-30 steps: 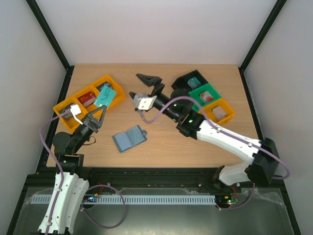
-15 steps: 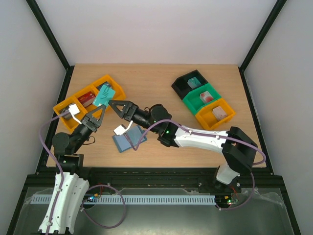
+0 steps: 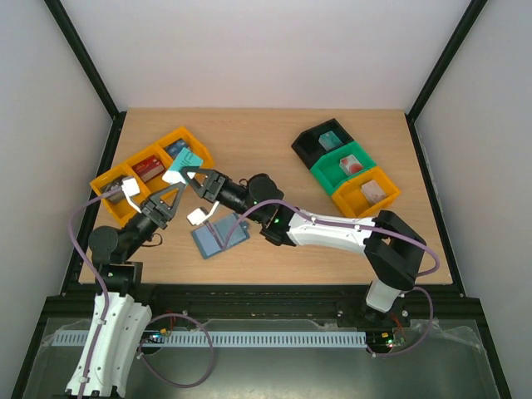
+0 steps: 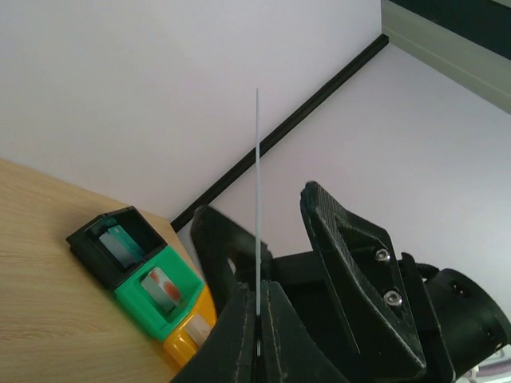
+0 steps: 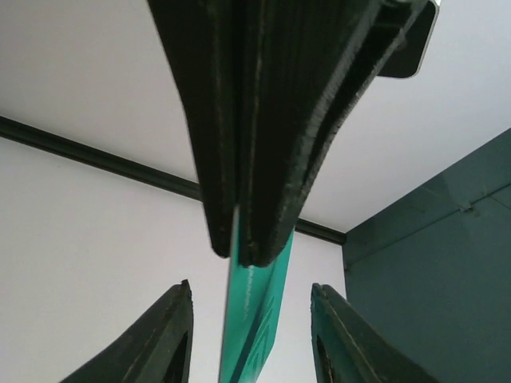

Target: Take the credit cards out of the card holder

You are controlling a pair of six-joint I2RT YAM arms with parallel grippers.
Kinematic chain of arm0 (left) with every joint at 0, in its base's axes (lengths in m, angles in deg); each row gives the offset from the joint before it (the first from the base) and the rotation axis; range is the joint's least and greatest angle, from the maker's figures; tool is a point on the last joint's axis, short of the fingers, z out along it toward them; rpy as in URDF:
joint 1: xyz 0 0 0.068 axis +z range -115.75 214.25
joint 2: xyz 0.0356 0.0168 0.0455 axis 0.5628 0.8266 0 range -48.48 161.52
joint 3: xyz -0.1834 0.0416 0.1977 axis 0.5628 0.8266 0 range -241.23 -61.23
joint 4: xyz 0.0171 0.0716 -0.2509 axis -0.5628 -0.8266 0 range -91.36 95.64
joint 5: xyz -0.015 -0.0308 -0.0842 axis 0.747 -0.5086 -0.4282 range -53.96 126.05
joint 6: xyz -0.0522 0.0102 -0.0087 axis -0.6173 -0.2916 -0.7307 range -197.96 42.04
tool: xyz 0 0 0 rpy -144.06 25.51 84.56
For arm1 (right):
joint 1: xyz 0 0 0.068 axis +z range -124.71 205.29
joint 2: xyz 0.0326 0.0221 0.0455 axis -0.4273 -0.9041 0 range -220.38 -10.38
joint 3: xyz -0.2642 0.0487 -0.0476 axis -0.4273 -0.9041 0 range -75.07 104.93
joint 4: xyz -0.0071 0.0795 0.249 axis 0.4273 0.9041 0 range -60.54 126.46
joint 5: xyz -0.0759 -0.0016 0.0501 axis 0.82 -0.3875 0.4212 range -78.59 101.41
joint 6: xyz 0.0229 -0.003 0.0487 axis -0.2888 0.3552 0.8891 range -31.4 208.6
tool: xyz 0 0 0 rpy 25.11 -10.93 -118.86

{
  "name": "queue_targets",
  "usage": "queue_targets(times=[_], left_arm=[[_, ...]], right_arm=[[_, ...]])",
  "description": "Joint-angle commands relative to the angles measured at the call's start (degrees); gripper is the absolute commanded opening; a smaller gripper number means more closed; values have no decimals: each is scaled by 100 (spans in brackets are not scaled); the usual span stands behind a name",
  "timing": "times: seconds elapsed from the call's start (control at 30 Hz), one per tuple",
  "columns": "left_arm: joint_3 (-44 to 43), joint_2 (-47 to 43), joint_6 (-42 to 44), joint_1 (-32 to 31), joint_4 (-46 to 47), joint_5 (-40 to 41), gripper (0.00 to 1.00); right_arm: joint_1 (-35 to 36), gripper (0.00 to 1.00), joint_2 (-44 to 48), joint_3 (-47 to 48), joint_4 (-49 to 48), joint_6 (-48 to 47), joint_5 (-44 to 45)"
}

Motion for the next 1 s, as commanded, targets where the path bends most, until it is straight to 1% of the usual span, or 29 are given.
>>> queue_targets(times=[0.0,0.03,0.1,0.13,0.17,0.23,0.27,0.3,0.33,0.37,0.4,0.43,0.47,0.5,0.53,0.57,0.6,0.63,0.73,0.83,0.9,0.97], left_arm=[[-34,8,216,-17,256,-295,2],[-40,9,246,-17,299,-321,2],[-62,0,286,-22,324,-353,2],[-66,0,305,-20,314,-355,3],[-83,-9,333,-18,307,-362,2],[-78,-24,393,-24,308,-360,2],[-66,-38,442,-18,301,-346,7],[-52,-62,500,-17,211,-275,28],[-44,-94,545,-5,65,-146,54],[-26,-132,577,11,-106,63,77],[-4,-177,620,71,-275,211,93],[27,-235,648,121,-444,335,99],[65,-304,688,169,-602,501,100],[97,-382,740,221,-819,704,100],[132,-458,773,274,-1036,933,100],[164,-537,789,328,-1234,1172,100],[194,-609,795,385,-1436,1400,100],[223,-665,796,427,-1623,1634,100],[309,-784,785,577,-2054,2130,100],[445,-1039,742,734,-2314,2397,100],[561,-1182,704,827,-2436,2501,100],[663,-1323,655,904,-2662,2613,100]], right_arm=[[21,35,-81,227,-489,-198,105],[21,31,-84,234,-479,-205,135],[21,17,-75,226,-472,-215,218],[25,6,-57,218,-443,-231,285],[21,2,-40,186,-442,-237,335],[23,2,13,119,-407,-118,420],[23,2,49,82,-362,14,499],[28,2,86,65,-291,197,612],[29,2,115,85,-172,464,830],[37,2,152,153,12,813,1086],[38,1,180,275,270,1269,1437],[38,2,212,464,670,1865,1868],[33,2,227,820,1369,2579,2286],[-38,2,183,1259,2278,3453,2616],[-171,2,109,1777,3621,4260,2706],[-343,1,6,2218,4509,5092,2685],[-629,2,-114,2633,5129,5786,2660],[-839,2,-261,3013,5735,6263,2665],[-1420,2,-759,3875,7275,7153,2817],[-2053,2,-1450,4846,8705,7967,2726],[-2472,2,-1821,5320,9219,8394,2661],[-2885,2,-2038,5474,9406,8707,2645]])
